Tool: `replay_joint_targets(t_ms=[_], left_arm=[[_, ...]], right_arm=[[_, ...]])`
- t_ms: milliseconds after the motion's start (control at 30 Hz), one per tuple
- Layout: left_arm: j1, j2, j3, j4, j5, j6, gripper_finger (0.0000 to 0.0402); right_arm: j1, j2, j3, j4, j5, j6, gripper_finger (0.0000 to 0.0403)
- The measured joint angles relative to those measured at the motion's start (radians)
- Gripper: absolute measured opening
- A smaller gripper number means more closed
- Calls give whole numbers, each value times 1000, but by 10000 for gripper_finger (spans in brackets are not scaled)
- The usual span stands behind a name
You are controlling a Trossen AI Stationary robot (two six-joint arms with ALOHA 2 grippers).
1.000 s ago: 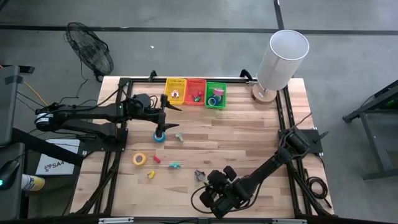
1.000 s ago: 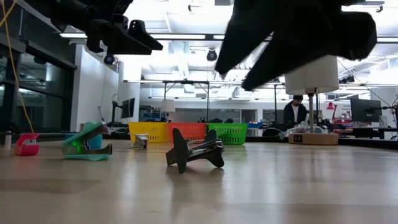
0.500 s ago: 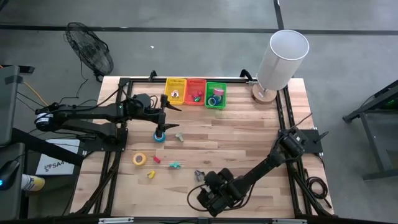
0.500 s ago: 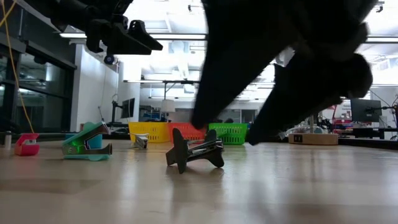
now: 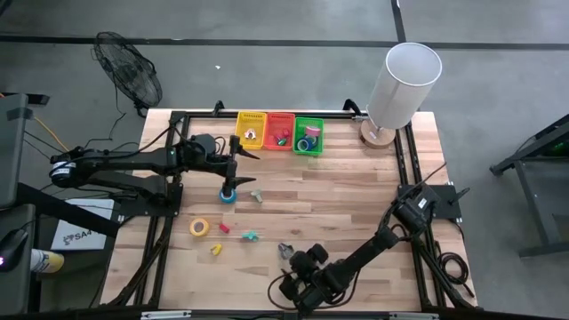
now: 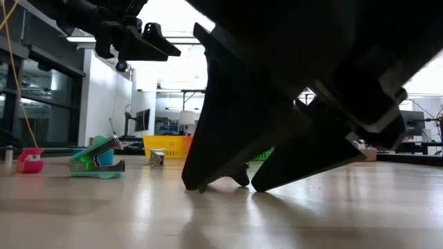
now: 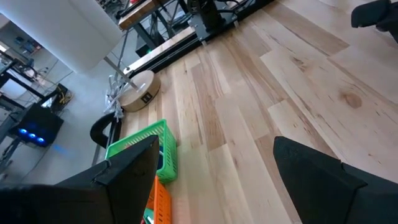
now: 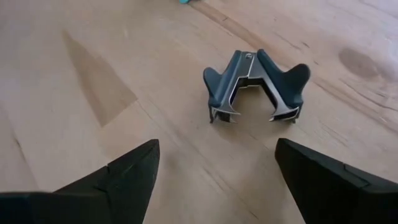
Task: Pick and place Stapler, Stapler remover, tape
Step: Put the black staple remover into the yellow basket
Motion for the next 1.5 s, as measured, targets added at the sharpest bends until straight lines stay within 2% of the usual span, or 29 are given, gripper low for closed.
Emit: replay_joint_targets(t_ms=[267, 700, 967, 1167, 1500], left_arm=[[0, 0, 0, 1, 0, 0, 312], [0, 0, 0, -7, -1, 0, 312], [0, 0, 0, -18, -1, 0, 312], [0, 0, 0, -23, -1, 0, 312], [0, 0, 0, -23, -1, -3, 312]], right_arm=[[-15, 10, -4, -4, 87, -83, 317], [-34, 51, -1, 5, 120, -177, 317], [-24, 50, 0, -92, 97, -75, 317], [-25, 48, 0, -161, 102, -63, 317], [-28, 48, -1, -191, 149, -292, 317]])
